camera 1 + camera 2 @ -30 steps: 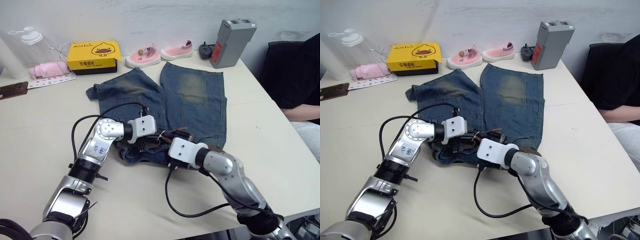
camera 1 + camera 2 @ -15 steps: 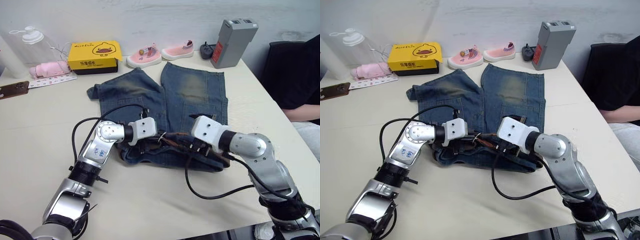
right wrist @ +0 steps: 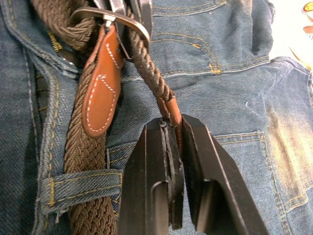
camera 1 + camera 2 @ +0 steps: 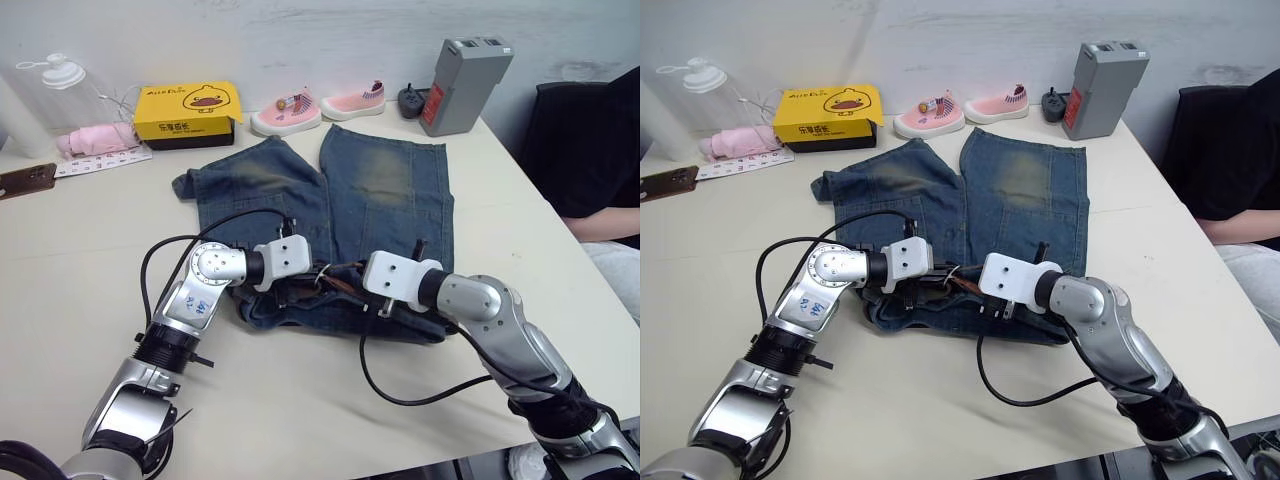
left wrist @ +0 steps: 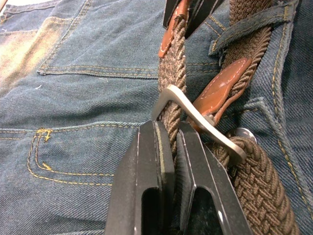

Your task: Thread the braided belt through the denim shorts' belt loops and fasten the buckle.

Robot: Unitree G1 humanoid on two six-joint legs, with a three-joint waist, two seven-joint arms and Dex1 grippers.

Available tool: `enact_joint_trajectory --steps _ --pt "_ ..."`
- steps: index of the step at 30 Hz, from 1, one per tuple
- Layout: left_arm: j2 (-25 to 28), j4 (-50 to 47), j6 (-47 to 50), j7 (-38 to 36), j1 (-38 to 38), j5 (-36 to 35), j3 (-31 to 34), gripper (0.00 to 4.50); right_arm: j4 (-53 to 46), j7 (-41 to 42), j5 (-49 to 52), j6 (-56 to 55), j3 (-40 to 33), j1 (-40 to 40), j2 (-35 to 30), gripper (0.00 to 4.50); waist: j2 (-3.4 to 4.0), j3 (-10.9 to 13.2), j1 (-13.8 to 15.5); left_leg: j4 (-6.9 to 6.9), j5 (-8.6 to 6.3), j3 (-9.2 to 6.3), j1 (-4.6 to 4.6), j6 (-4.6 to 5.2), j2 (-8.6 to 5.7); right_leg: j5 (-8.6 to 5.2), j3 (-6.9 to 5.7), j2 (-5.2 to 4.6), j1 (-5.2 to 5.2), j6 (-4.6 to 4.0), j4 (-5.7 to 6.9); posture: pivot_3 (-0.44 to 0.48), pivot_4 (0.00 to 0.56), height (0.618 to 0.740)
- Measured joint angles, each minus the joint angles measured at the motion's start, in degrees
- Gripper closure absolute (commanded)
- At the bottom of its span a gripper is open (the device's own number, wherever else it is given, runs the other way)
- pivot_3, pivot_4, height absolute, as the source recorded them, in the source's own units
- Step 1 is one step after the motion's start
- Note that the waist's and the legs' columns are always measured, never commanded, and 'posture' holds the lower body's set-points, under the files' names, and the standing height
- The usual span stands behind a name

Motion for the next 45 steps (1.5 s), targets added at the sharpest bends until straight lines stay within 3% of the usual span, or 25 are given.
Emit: enact_joint_trajectory --steps 3,4,7,8,10,14,20,23,27,36,39,43,45 --pt "0.00 -0.17 0.75 0.26 0.00 0.20 -0.05 4.50 -0.01 -0.10 -0.55 0.07 0.28 0.00 0.08 4.44 0.00 0.00 0.00 0.00 0.00 0.00 0.00 0.00 0.00 0.00 0.00 0.00 0.00 0.00 0.00 0.000 0.150 0.698" --pt "-0.01 -0.23 1.16 0.37 0.00 0.15 -0.06 3.63 -0.01 -0.13 -0.75 0.10 0.45 0.00 0.13 4.50 0.00 0.00 0.00 0.00 0.00 0.00 0.00 0.00 0.00 0.00 0.00 0.00 0.00 0.00 0.01 0.000 0.150 0.698" --pt "-0.05 -0.92 3.34 0.41 0.17 -0.83 0.89 2.97 -0.03 -0.23 -0.86 0.10 1.07 0.08 0.37 4.50 0.00 0.00 -0.01 0.00 0.00 -0.01 0.00 0.00 0.00 0.00 0.00 0.00 0.00 0.00 0.01 0.000 0.150 0.698" --pt "0.02 -1.33 3.99 0.35 0.35 -1.21 1.22 2.44 -0.06 -0.29 -0.87 0.09 1.22 0.16 0.44 4.50 0.00 0.00 -0.02 0.00 0.00 -0.01 0.00 0.00 0.00 0.00 0.00 0.00 0.00 0.00 0.01 0.000 0.150 0.698" --pt "0.53 -4.53 8.84 -0.09 2.19 -4.14 3.29 1.90 -0.06 -0.61 -0.94 -0.20 1.94 0.47 0.56 4.50 0.00 0.00 -0.18 -0.02 0.00 -0.01 0.00 0.00 0.01 0.00 0.00 0.00 -0.01 0.00 -0.01 0.000 0.150 0.698" --pt "2.31 -10.03 16.45 -1.92 4.89 -9.75 6.83 1.90 0.06 -1.28 -1.13 -0.67 1.96 0.68 0.58 4.50 0.00 0.00 -0.24 0.01 0.00 -0.01 -0.01 0.00 0.02 0.00 0.00 0.00 -0.01 0.00 0.00 0.000 0.150 0.698" --pt "10.13 -16.04 32.86 -2.83 9.55 -21.59 19.41 1.90 1.82 -3.62 -1.01 -5.17 0.26 2.13 0.60 4.50 0.00 0.02 -0.21 -0.01 0.00 -0.13 -0.01 -0.02 0.03 0.00 0.02 -0.01 -0.01 0.00 0.00 0.000 0.150 0.698" --pt "10.80 -17.78 34.55 -3.23 11.32 -24.24 20.76 2.68 1.98 -3.99 -1.01 -6.38 0.18 2.18 0.72 4.50 0.01 0.02 -0.01 0.00 0.00 -0.15 -0.01 -0.01 -0.01 0.00 0.04 -0.03 0.00 0.00 0.00 0.000 0.150 0.698" --pt "11.69 -17.88 34.66 -5.09 14.47 -24.86 18.59 4.48 2.14 -4.48 -1.02 -7.37 -0.05 3.02 0.75 4.50 0.00 0.02 -0.15 -0.01 0.00 -0.07 -0.02 -0.03 0.00 0.00 0.01 -0.01 -0.02 0.00 0.00 0.000 0.150 0.698" --pt "12.03 -16.40 28.84 -3.84 14.89 -18.76 10.56 4.48 0.91 -4.53 -0.57 -8.06 -2.77 6.60 -0.06 4.50 0.01 0.02 -0.05 -0.02 -0.01 -0.03 0.00 -0.03 0.00 0.00 0.03 -0.01 -0.02 0.00 0.00 0.000 0.150 0.698" --pt "14.40 -16.36 21.23 -4.65 17.21 -15.73 7.78 4.48 -2.98 -4.31 0.85 -10.90 -7.31 14.14 -3.52 4.50 0.02 0.01 -0.06 -0.08 -0.03 -0.01 0.03 -0.02 0.01 0.00 0.04 -0.02 0.00 -0.01 -0.08 0.000 0.150 0.698" --pt "15.31 -15.74 17.79 -4.57 17.69 -14.31 6.91 4.48 -3.38 -4.06 1.92 -13.17 -9.83 17.60 -5.53 4.50 0.06 -0.02 -0.25 -0.08 -0.04 -0.01 0.17 -0.01 0.02 0.00 0.11 -0.03 0.04 -0.01 -0.12 0.000 0.150 0.698" --pt "15.37 -15.49 15.59 -4.10 18.19 -13.55 6.62 4.48 -2.89 -3.83 2.62 -16.96 -14.66 22.97 -9.58 4.50 0.13 -0.06 -0.16 -0.12 -0.05 -0.01 0.28 0.00 0.01 -0.01 0.16 -0.05 0.08 -0.01 -0.21 0.000 0.150 0.698"
